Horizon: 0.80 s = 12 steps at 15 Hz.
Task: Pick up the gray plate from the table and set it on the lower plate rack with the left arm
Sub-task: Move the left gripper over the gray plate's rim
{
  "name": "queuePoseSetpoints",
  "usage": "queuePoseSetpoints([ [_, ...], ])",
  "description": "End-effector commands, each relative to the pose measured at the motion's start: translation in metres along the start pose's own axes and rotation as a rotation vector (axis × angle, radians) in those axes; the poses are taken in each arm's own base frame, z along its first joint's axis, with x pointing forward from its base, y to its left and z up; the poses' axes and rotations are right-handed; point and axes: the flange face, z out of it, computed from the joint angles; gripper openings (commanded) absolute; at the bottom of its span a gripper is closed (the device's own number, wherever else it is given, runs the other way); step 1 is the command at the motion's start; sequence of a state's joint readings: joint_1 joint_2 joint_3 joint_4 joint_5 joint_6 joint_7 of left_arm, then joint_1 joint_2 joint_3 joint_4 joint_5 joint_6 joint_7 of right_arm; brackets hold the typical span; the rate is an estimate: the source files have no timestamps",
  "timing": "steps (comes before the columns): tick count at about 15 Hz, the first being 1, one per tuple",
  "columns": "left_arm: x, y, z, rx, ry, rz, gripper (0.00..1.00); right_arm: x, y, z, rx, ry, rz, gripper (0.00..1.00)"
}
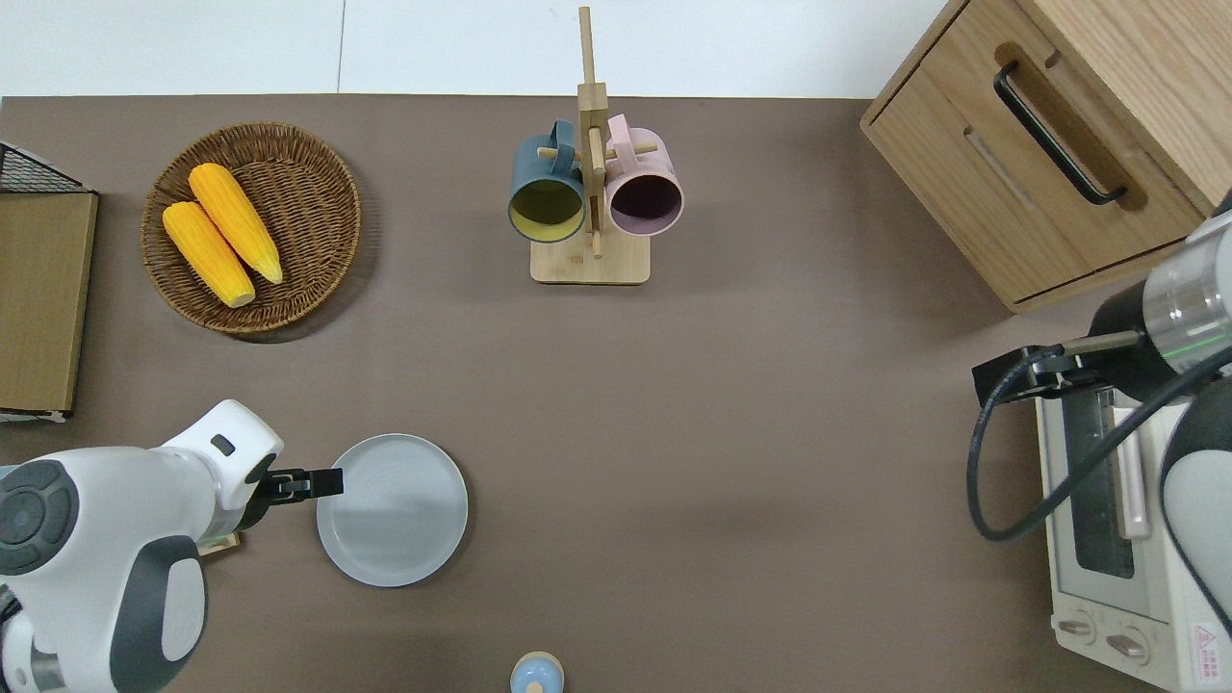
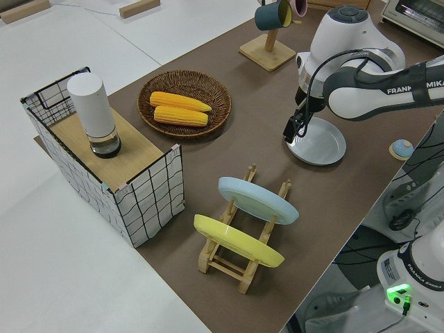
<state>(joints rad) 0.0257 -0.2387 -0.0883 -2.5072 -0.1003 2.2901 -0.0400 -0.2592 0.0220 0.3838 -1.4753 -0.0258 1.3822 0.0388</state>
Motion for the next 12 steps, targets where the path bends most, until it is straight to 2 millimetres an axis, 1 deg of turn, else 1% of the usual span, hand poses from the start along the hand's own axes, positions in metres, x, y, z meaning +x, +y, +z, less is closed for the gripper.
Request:
queuePoseSetpoints([
  [1, -0.006, 0.009, 0.031, -0.006, -0.002, 0.018, 0.99, -0.002, 0.002, -0.003, -0.007, -0.003, 0.015, 0.983],
  [4, -0.006, 0.007, 0.054, -0.004, -0.024, 0.016, 0.99, -0.003, 0.002, -0.004, -0.007, 0.000, 0.015, 0.983],
  [6, -0.008, 0.007, 0.064, -0.002, -0.044, 0.017, 0.99, -0.002, 0.002, -0.003, -0.007, -0.003, 0.015, 0.983],
  [10, -0.009, 0.006, 0.078, -0.001, -0.075, 0.015, 0.99, -0.002, 0.002, -0.003, -0.006, -0.001, 0.015, 0.983],
  [11, -0.009, 0.005, 0.078, -0.001, -0.076, 0.015, 0.89, -0.003, 0.002, -0.003, -0.007, -0.001, 0.015, 0.983],
  [12, -0.009, 0.004, 0.078, -0.001, -0.079, 0.026, 0.73, -0.002, 0.003, -0.003, -0.006, -0.001, 0.017, 0.983],
])
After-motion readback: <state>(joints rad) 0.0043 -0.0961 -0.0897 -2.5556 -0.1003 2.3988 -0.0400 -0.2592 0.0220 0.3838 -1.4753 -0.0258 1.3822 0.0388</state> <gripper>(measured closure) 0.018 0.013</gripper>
